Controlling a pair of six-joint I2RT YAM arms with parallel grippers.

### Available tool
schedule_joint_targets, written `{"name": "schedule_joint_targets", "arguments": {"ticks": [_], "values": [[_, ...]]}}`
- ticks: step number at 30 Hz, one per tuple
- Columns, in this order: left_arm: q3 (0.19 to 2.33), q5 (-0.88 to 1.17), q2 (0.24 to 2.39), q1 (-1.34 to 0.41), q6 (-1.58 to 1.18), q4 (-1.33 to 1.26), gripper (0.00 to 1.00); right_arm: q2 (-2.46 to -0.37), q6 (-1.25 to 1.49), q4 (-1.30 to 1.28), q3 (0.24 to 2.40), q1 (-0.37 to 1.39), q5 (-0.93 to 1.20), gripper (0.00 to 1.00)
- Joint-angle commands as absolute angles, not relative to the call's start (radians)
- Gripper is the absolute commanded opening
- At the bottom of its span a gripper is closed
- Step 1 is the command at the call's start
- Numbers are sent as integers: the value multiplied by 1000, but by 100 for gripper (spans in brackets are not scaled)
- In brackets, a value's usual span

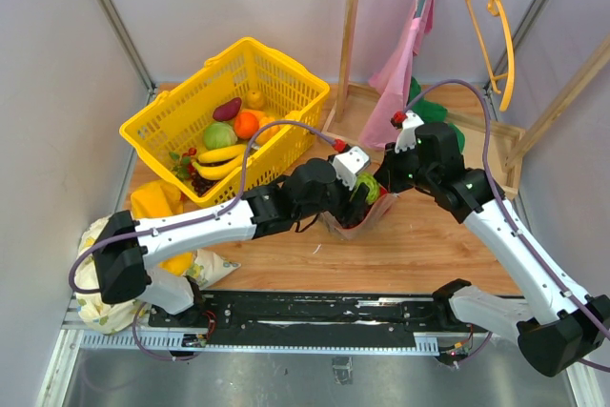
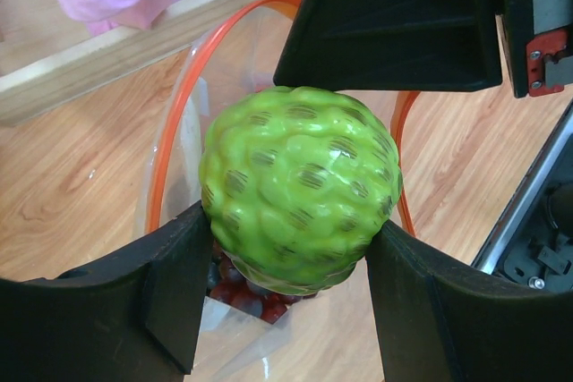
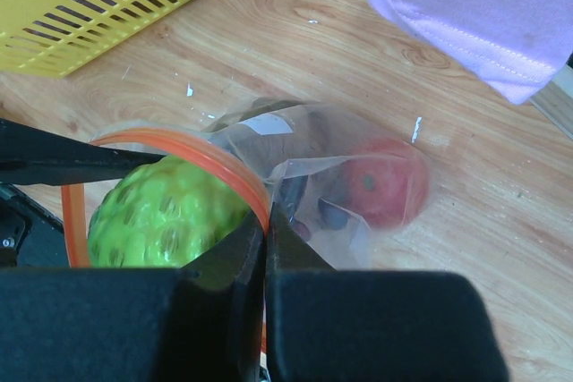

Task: Place the food in the zip-top bag and seal the zipper
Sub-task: Place the fake fruit in the zipper food storage bag.

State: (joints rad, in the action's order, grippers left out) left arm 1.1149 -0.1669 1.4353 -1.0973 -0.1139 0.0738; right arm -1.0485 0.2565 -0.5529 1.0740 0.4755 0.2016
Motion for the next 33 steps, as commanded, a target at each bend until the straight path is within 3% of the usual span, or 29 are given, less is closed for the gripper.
{"name": "schedule_joint_targets", "arguments": {"ticks": [1,5,11,33], "values": [[1153,-149,1455,-1109,-128,64,64,-1032,252,-548,1094,463,222,1],[1148,-123,1449,-1115,-118,52,77,-1032,252,-547,1093,463,220,1],[1143,-120,1435,-1114,-124,50,83,-1034,255,-546,1094,463,224,1],[1144,-345,1261,-1108,-287,397,79,-1039,257,-543,1087,463,225,1]]}}
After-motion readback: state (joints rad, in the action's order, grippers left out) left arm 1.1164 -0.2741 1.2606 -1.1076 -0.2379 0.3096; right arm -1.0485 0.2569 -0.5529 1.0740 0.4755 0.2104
